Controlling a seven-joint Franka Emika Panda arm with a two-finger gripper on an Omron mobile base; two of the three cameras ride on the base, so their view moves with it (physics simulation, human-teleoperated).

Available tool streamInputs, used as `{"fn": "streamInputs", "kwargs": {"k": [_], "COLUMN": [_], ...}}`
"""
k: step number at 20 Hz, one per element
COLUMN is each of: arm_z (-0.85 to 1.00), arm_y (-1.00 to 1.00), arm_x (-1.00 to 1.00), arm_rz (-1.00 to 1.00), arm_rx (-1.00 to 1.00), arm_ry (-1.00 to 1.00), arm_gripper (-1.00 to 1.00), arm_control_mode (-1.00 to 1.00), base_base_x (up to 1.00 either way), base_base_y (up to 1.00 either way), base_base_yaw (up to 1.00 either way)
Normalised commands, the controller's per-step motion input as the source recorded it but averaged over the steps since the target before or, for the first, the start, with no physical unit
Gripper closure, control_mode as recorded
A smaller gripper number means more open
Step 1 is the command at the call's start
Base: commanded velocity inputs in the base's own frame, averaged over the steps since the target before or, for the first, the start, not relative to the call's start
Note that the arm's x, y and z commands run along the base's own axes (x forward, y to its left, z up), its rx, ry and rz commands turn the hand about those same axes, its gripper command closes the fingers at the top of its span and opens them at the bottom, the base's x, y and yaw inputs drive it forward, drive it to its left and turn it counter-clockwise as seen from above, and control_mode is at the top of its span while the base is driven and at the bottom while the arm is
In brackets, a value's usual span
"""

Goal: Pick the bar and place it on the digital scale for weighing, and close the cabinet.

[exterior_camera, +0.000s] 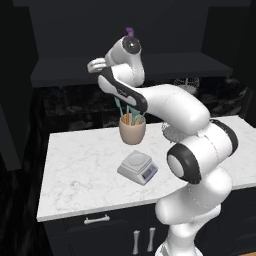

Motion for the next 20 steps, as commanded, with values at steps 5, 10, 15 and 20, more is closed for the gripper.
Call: {"fn": "streamInputs", "kwargs": {"k": [5, 10, 15, 20], "arm_z": [-0.22, -0.19, -0.03, -0.02], "arm_y": [0.14, 0.13, 0.31, -0.02], "arm_x": [0.30, 0.39, -0.63, -1.00], "arm_rz": [0.00, 0.00, 0.00, -0.01], "arm_rx": [-0.01, -0.01, 0.00, 0.06], "arm_ry": [0.00, 0.00, -0.11, -0.16], "arm_gripper": [1.00, 1.00, 1.00, 1.00], "arm_control_mode": [-1.00, -1.00, -1.00, -1.00], "base_base_x": [0.00, 0.00, 0.00, 0.00], "base_base_y": [0.00, 0.00, 0.00, 0.00], "base_base_yaw": [0.00, 0.00, 0.00, 0.00]}}
